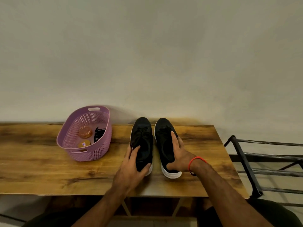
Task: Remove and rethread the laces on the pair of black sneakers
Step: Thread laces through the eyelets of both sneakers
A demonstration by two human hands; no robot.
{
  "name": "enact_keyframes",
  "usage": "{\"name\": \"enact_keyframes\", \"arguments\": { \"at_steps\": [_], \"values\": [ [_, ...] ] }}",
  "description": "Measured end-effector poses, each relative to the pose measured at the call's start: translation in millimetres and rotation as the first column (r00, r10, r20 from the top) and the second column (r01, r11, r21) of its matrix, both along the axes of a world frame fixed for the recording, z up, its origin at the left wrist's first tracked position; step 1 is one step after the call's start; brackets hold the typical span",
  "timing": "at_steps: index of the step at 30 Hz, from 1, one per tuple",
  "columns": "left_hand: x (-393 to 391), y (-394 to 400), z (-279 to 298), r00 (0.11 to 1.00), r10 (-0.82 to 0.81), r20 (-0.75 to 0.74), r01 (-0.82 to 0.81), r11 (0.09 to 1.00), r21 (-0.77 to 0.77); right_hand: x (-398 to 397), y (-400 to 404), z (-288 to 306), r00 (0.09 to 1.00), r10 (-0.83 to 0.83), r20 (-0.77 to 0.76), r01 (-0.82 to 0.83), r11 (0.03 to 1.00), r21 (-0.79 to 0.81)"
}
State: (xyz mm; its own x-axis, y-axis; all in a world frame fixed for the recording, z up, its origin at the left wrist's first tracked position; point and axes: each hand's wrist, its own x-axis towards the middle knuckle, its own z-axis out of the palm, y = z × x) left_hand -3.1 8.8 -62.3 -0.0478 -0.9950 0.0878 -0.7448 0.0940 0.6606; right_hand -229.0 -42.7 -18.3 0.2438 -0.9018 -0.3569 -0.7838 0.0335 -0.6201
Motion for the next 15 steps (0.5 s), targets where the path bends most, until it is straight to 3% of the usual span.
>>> {"name": "enact_keyframes", "arguments": {
  "at_steps": [15],
  "values": [
    [3.1, -8.8, -10.3, 0.998, 0.019, 0.052, -0.019, 1.0, -0.005, 2.1, -2.3, -4.8, 0.999, -0.015, -0.039, 0.013, 0.998, -0.062]
  ]
}}
